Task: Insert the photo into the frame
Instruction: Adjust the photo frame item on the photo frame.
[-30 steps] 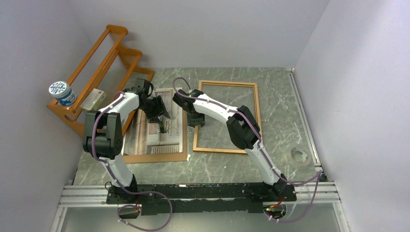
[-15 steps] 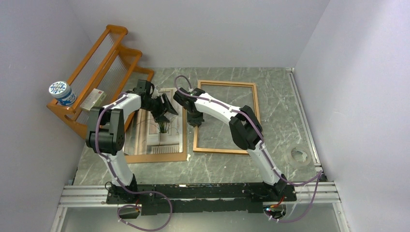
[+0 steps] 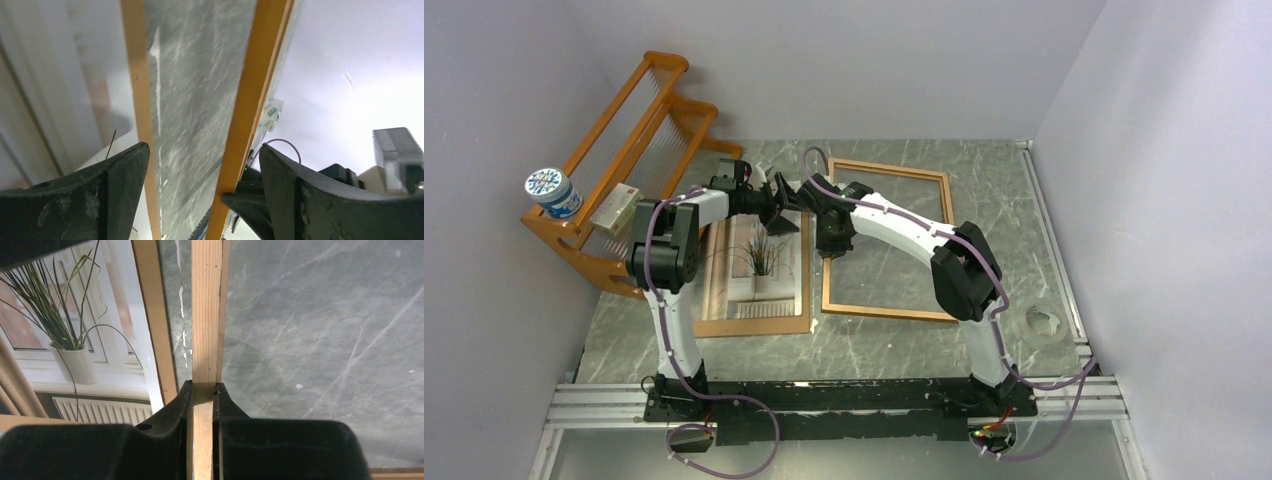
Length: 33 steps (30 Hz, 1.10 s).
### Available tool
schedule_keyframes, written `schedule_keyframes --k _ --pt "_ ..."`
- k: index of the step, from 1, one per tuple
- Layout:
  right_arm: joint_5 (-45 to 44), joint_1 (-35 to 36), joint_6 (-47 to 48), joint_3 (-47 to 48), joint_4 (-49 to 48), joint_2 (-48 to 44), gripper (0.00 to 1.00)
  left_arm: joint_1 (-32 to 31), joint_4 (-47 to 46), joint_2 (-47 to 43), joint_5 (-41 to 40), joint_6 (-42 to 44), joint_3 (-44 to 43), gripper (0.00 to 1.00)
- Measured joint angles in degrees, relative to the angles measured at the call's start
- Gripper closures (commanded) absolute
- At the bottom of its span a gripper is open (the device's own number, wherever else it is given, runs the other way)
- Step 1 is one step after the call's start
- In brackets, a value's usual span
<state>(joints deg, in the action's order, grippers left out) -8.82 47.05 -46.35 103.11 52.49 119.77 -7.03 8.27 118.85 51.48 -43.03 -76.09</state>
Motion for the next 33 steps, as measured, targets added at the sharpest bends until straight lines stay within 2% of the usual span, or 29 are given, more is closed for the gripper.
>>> schedule_keyframes --k 4,8,15,21,24,29,33 --pt "1.7 -0.1 1.0 -3.0 -2.6 -0.8 1.0 -1.0 -4.6 1.9 2.6 -2.2 -0.4 0.13" --pt "3.0 -0.1 2.1 -5.6 -5.2 -1.6 1.0 -3.8 -4.9 4.2 3.3 -2.8 -3.2 0.18" --pt "4.4 -0.1 3.3 -8.4 -7.3 -4.9 0.98 -7.5 -3.1 8.2 3.3 -3.7 -7.2 0.43" --pt "5.0 -0.1 4.3 -9.6 -8.6 -6.3 0.96 -7.6 -4.3 9.3 6.1 -6.8 -8.5 0.62" --pt "5.3 -0.1 4.7 -9.6 -8.7 -6.3 0.91 -7.6 -5.6 9.3 7.5 -8.9 -8.5 0.72" --pt "5.2 -0.4 5.4 -9.6 -8.7 -6.3 0.7 -7.7 -8.5 9.9 8.7 -9.4 -8.5 0.95" --pt "5.6 -0.3 6.9 -10.0 -9.9 -6.7 0.39 -7.7 -8.1 10.5 8.8 -8.9 -9.0 0.97"
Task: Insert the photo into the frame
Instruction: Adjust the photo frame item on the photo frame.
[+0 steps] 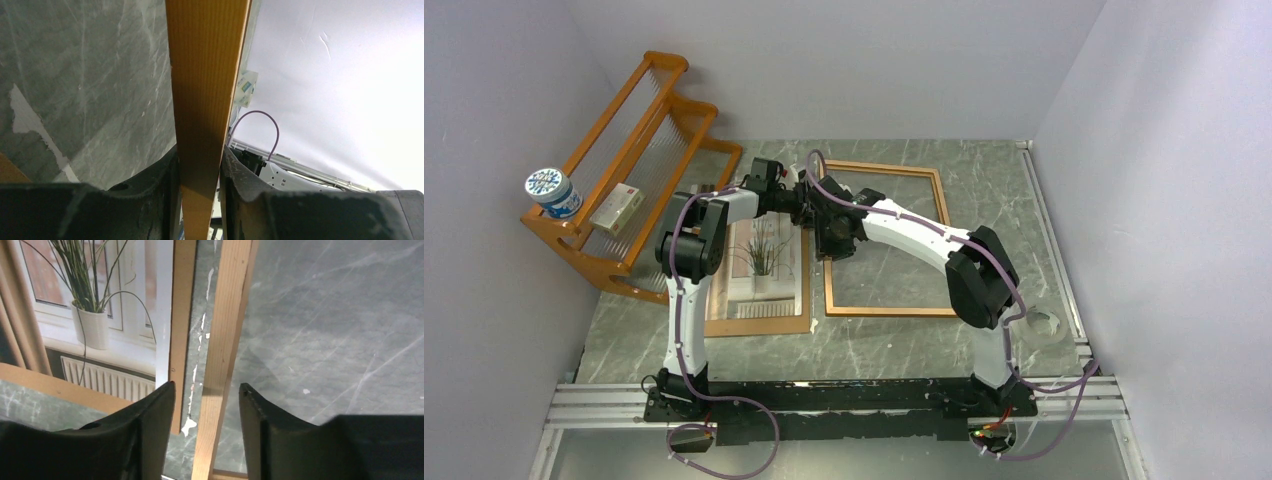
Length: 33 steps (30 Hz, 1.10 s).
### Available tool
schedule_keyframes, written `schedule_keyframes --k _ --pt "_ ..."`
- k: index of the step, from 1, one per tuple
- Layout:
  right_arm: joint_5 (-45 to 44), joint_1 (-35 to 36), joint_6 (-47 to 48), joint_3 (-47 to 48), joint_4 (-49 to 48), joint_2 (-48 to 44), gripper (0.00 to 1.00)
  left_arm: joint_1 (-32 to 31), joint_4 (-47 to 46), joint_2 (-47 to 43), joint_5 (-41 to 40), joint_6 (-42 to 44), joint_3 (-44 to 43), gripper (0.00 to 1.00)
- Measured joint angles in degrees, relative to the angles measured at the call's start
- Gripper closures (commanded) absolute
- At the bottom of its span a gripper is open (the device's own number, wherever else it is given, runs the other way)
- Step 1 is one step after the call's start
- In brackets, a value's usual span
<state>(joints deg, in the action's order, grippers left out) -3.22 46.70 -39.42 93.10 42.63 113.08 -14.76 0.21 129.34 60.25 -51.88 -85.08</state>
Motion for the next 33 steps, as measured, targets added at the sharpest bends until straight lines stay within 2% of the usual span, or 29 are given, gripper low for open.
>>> schedule_keyframes --k 3,5,10,12,17,20,23,33 --pt "0.2 0.0 1.1 -2.4 -1.2 -2.6 0.24 -0.1 1.1 0.4 0.0 0.7 -1.2 0.97" --pt "0.2 0.0 1.8 -4.6 -2.1 -5.6 0.18 -0.1 1.8 0.6 0.0 1.3 -1.9 0.98" --pt "0.3 -2.4 2.2 -12.7 -6.3 -16.5 0.14 -0.1 3.0 0.8 0.1 1.9 -3.0 0.97" --pt "0.3 -5.8 1.6 -16.4 -7.9 -21.1 0.14 -0.1 3.0 0.8 0.2 1.9 -3.0 0.97" --pt "-2.3 -21.9 -1.2 -26.6 -11.2 -28.9 0.14 0.0 2.5 0.8 0.6 1.7 -3.0 0.97" --pt "-4.4 -30.2 -1.6 -32.6 -12.0 -29.4 0.15 0.1 2.4 0.8 0.7 1.6 -3.0 0.98" --pt "-4.6 -34.7 -1.2 -35.9 -11.8 -27.5 0.13 0.1 2.4 0.8 0.8 1.6 -3.0 0.97" --pt "-4.5 -38.8 -0.4 -36.0 -12.8 -22.1 0.05 0.1 2.8 0.8 0.9 1.6 -3.0 0.97"
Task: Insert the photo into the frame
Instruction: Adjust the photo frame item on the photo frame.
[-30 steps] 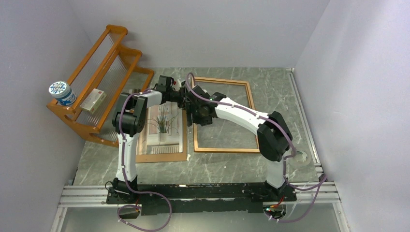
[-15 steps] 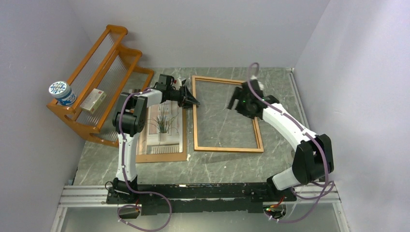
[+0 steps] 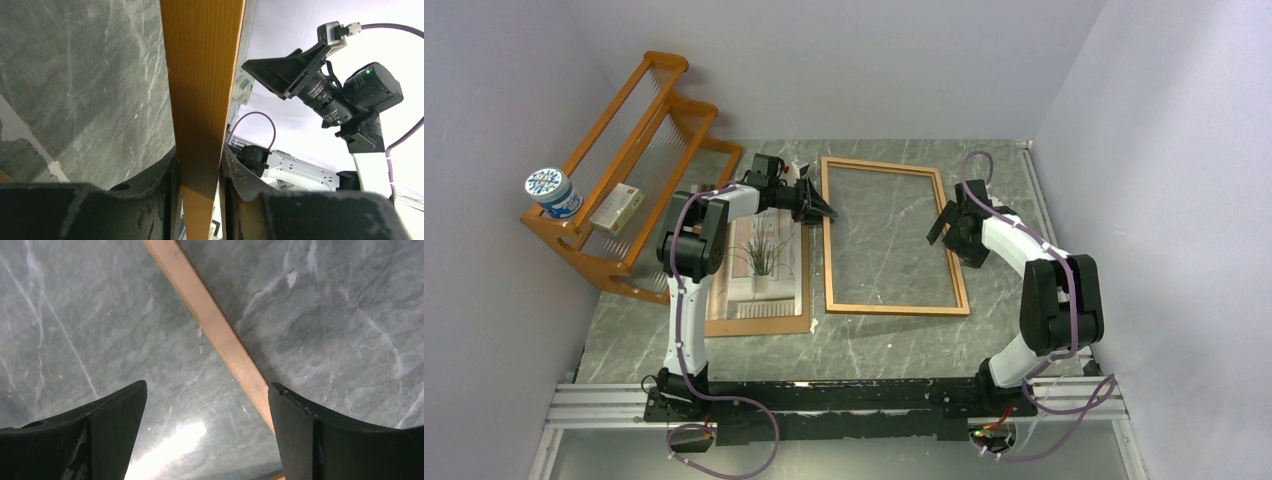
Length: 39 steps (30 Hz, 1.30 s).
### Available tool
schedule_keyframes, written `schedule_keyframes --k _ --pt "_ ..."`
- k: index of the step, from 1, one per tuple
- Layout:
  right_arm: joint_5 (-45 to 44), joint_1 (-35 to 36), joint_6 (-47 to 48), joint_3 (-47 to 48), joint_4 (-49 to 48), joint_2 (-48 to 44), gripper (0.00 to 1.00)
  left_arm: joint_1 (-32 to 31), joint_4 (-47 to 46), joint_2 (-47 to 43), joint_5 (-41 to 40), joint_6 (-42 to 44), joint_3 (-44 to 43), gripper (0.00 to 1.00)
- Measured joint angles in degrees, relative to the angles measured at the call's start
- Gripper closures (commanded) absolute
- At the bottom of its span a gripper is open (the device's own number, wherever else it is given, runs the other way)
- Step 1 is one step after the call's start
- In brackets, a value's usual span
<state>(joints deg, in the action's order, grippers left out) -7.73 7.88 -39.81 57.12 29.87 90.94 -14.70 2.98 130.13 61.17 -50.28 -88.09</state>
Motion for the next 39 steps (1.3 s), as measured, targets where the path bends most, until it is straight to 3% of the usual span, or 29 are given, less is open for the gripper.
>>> schedule_keyframes --k 8,18,23,25,29,34,39 --pt "8.2 -5.5 2.0 -2.3 -8.1 3.0 0.06 0.0 1.6 0.0 0.1 0.0 -1.2 0.95" --pt "19.0 -8.1 2.8 -5.5 -18.4 4.3 0.06 0.5 0.1 0.0 0.6 -1.9 -1.2 0.7" --pt "21.7 -8.8 2.2 -7.6 -22.3 3.6 0.07 0.2 -2.3 0.0 1.2 -5.5 -1.2 0.5" --pt "23.2 -8.5 1.8 -8.2 -23.6 3.6 0.08 -0.7 -2.8 0.0 1.4 -7.2 -1.2 0.47" --pt "24.4 -8.3 1.2 -8.7 -24.4 3.6 0.08 -2.1 -1.2 0.0 0.3 -7.6 -1.6 0.46" --pt "24.9 -8.3 0.8 -8.7 -24.5 3.6 0.09 -2.1 1.4 0.0 -0.9 -7.4 -2.6 0.57" --pt "25.7 -8.3 0.2 -9.2 -25.3 3.6 0.09 -2.2 -8.8 -0.1 1.0 -15.1 0.4 0.62"
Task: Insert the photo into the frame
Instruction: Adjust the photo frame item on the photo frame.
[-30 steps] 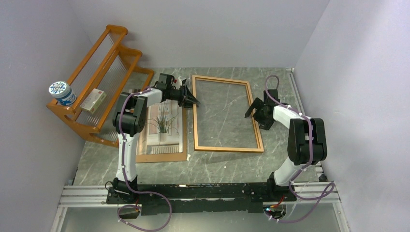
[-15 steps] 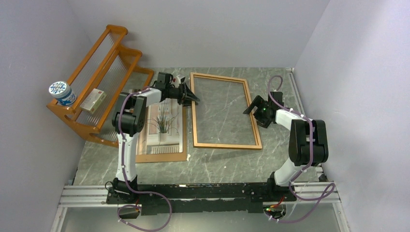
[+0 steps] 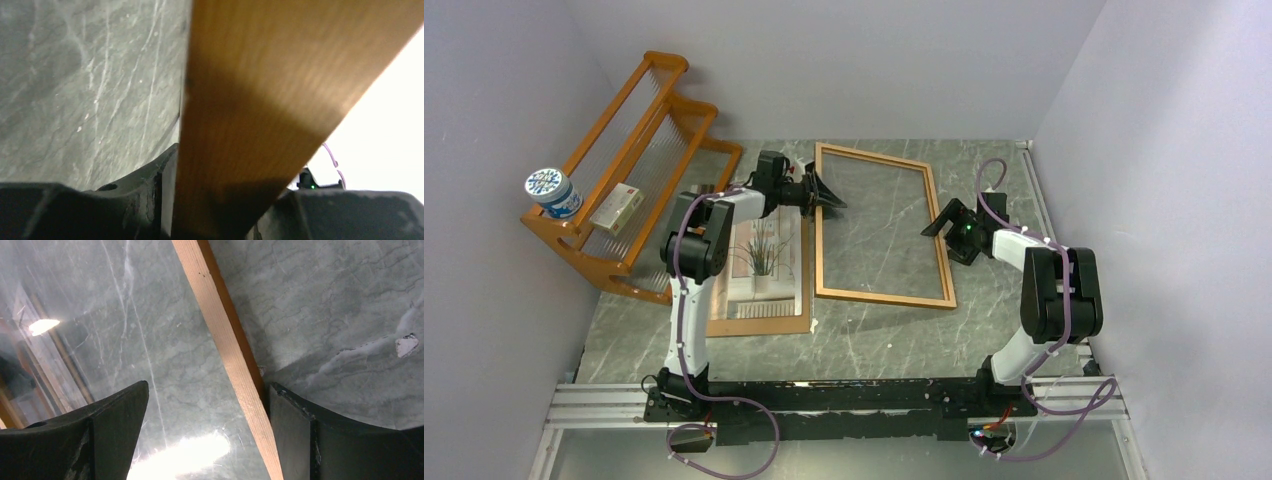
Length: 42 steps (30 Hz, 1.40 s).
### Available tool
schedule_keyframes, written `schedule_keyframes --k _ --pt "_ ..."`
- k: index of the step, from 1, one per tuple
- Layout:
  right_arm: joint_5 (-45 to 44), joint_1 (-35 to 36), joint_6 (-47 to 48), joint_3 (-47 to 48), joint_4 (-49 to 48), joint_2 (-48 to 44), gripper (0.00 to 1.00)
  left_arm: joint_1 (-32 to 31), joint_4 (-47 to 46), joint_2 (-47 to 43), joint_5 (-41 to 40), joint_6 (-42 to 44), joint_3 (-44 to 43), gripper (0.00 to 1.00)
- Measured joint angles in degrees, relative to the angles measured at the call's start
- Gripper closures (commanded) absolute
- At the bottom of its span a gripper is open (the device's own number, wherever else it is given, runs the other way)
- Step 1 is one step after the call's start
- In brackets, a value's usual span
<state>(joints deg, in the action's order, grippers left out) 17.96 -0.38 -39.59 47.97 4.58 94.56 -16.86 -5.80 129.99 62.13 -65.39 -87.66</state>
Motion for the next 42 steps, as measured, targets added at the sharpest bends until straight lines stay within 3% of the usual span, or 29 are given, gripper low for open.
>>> schedule_keyframes --k 8,12,15,23,33,37,42 --pt "2.9 0.2 -1.9 -1.6 -3.2 0.0 0.09 -0.2 -42.9 1.4 3.6 -29.0 5.3 0.77" --pt "4.8 0.1 -2.9 -2.2 -4.4 0.0 0.09 -0.3 -51.1 2.6 4.1 -35.6 5.6 0.74" --pt "5.2 0.0 -3.1 -2.3 -4.6 0.0 0.07 0.0 -47.7 2.6 4.4 -33.1 5.9 0.74" --pt "7.1 -0.2 -4.9 -3.8 -7.2 -0.3 0.02 0.7 -28.1 -0.8 4.2 -19.1 5.7 0.76" --pt "19.6 -3.6 -17.3 -14.7 -24.6 -2.4 0.37 2.7 -18.3 -1.2 5.0 -10.6 5.3 0.76" --pt "23.3 -3.8 -25.3 -18.2 -35.5 -2.9 0.41 4.4 -11.6 -1.2 4.1 -6.0 5.0 0.74" --pt "24.8 -4.0 -38.7 -22.2 -55.9 -2.1 0.48 5.1 -3.4 -1.2 4.0 -0.5 3.7 0.73"
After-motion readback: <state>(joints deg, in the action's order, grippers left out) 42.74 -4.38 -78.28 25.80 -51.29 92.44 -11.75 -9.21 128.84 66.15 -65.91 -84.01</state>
